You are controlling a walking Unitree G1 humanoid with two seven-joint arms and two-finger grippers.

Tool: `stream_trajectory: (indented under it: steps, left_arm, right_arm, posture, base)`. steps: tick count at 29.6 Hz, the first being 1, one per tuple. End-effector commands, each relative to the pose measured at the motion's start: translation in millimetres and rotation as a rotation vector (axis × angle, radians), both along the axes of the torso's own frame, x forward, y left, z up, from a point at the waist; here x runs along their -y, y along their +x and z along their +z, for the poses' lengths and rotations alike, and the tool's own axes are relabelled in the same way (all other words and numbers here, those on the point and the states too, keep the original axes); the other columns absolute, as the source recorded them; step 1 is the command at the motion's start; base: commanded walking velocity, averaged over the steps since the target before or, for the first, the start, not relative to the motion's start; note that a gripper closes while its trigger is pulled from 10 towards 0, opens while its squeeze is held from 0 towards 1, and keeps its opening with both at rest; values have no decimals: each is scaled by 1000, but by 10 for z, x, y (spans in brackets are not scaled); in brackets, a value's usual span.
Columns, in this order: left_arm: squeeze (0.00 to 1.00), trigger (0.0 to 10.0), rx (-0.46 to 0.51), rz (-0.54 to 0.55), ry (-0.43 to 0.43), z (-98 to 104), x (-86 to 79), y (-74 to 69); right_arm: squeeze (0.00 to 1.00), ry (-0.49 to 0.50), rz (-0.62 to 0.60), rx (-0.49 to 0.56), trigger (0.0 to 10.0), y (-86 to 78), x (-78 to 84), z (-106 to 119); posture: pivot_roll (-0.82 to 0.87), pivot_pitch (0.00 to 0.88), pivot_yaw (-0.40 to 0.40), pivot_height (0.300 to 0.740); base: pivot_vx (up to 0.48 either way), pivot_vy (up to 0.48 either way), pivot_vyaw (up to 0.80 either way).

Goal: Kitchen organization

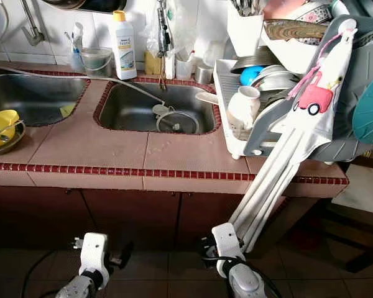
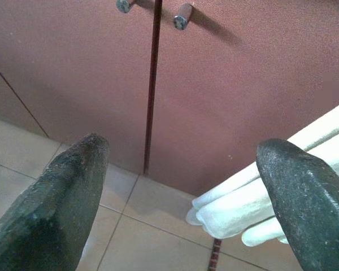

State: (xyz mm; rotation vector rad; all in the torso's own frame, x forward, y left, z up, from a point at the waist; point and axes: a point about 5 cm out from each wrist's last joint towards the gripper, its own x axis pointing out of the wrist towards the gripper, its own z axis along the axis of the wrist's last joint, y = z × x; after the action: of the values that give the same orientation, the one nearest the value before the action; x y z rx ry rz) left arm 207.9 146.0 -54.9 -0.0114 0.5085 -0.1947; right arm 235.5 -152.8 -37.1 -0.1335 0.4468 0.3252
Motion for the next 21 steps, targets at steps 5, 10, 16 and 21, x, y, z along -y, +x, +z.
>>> stream_trajectory:
  steps: [5, 10, 16, 21]
  left_arm:
    - [0, 10000, 12, -78, 50, -27, 194, -72]
    - [0, 10000, 90, -100, 35, 41, 304, -71]
    - [0, 10000, 201, -120, -24, 205, 418, 23]
    - [0, 10000, 289, -19, -131, 451, 397, 274]
  right_arm:
    - [0, -20, -1, -9, 10000, -41, 71, -22]
    - [0, -21, -12, -9, 10000, -94, 108, -44]
    - [0, -15, -23, 5, 10000, -86, 113, -30]
    - [0, 17, -2, 74, 10000, 9, 46, 70]
  posture:
    - [-149, 16, -99, 740]
    - [-161, 28, -86, 740]
    - [-161, 34, -76, 740]
    - [-157, 40, -82, 740]
  base:
    - [0, 0, 0]
    - [0, 0, 0]
    - [0, 0, 0]
    - [0, 0, 0]
